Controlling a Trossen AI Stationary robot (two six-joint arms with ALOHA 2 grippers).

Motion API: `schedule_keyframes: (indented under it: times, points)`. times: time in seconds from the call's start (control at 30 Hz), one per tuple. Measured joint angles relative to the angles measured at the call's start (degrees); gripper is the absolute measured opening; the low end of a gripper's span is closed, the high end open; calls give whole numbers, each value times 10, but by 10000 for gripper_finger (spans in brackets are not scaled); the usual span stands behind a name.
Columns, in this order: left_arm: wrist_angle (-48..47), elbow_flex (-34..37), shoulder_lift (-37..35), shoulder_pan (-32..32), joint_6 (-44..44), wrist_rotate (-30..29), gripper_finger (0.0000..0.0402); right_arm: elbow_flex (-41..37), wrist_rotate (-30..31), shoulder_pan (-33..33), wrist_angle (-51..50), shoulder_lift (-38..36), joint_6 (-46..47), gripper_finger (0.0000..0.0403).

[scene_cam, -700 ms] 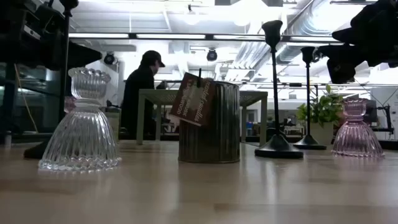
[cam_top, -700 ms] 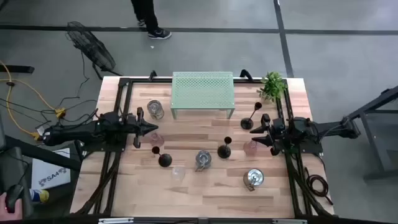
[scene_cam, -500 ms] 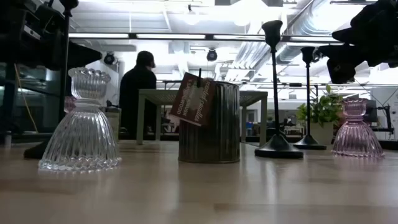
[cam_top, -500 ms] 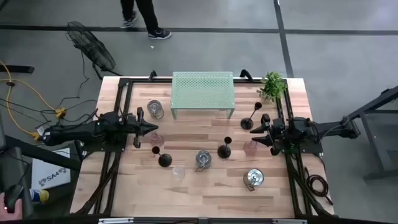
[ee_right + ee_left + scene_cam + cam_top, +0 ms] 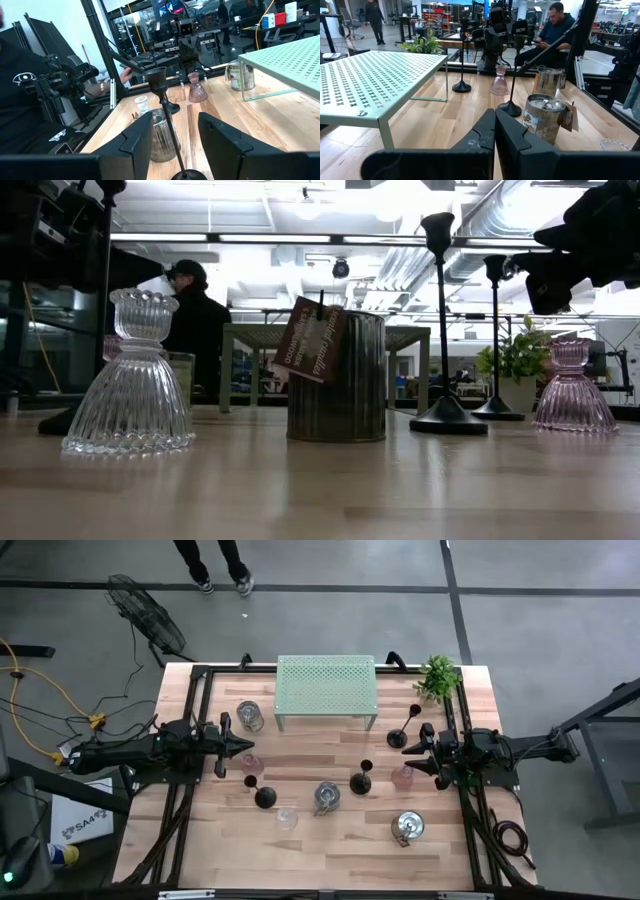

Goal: Pick & Place candle stick holders

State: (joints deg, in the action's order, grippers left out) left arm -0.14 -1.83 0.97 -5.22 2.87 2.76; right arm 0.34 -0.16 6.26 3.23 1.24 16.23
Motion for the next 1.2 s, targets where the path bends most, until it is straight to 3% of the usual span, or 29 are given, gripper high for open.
schedule_keyframes:
  times: [1.2]
  points:
    - [0, 0, 0, 0, 0, 0, 0, 0, 1, 0, 5, 0, 35, 150]
